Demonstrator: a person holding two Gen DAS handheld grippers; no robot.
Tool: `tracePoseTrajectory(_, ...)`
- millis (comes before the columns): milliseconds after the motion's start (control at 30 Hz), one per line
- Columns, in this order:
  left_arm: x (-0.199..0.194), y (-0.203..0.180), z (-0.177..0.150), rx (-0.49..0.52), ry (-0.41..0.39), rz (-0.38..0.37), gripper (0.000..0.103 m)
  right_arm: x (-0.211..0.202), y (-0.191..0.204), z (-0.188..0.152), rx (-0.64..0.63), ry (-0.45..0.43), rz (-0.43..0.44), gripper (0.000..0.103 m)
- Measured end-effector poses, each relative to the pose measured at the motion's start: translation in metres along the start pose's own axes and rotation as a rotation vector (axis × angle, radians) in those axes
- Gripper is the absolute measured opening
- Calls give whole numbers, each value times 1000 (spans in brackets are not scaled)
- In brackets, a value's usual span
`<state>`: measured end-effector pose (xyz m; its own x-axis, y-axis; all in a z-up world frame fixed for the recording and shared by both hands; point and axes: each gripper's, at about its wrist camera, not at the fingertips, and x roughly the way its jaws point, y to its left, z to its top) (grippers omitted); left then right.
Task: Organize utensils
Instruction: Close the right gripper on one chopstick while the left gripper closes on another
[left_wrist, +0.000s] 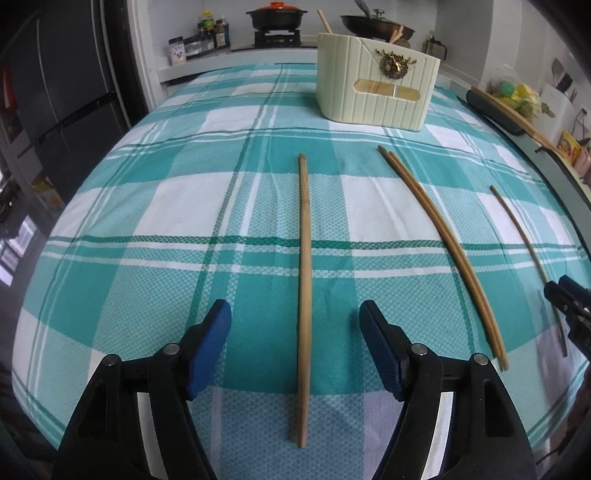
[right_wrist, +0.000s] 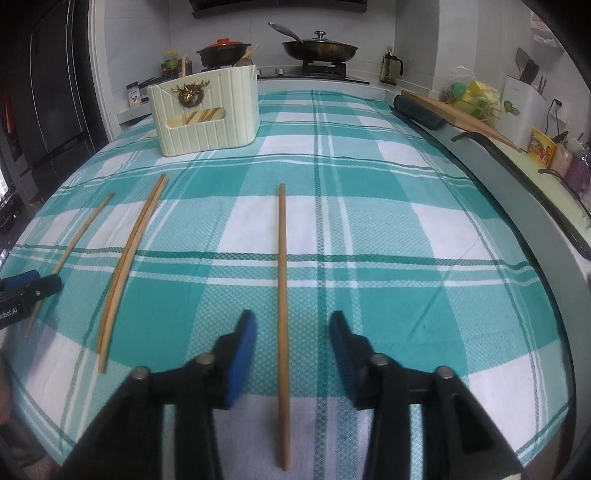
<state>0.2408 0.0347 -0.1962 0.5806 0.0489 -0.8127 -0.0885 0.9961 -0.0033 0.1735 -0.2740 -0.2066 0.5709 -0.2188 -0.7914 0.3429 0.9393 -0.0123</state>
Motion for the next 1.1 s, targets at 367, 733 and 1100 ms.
tracePoseTrajectory(367, 13, 13, -1, 8, 26, 18, 102, 14, 8, 2, -53, 6, 25, 56)
tracePoseTrajectory(733, 13, 13, -1, 14, 18, 8, 102, 15, 7, -1, -59, -8, 27, 57)
tracePoseTrajectory(1100, 13, 13, -1, 16, 14, -3, 102, 14, 7, -1, -55, -13, 24, 57)
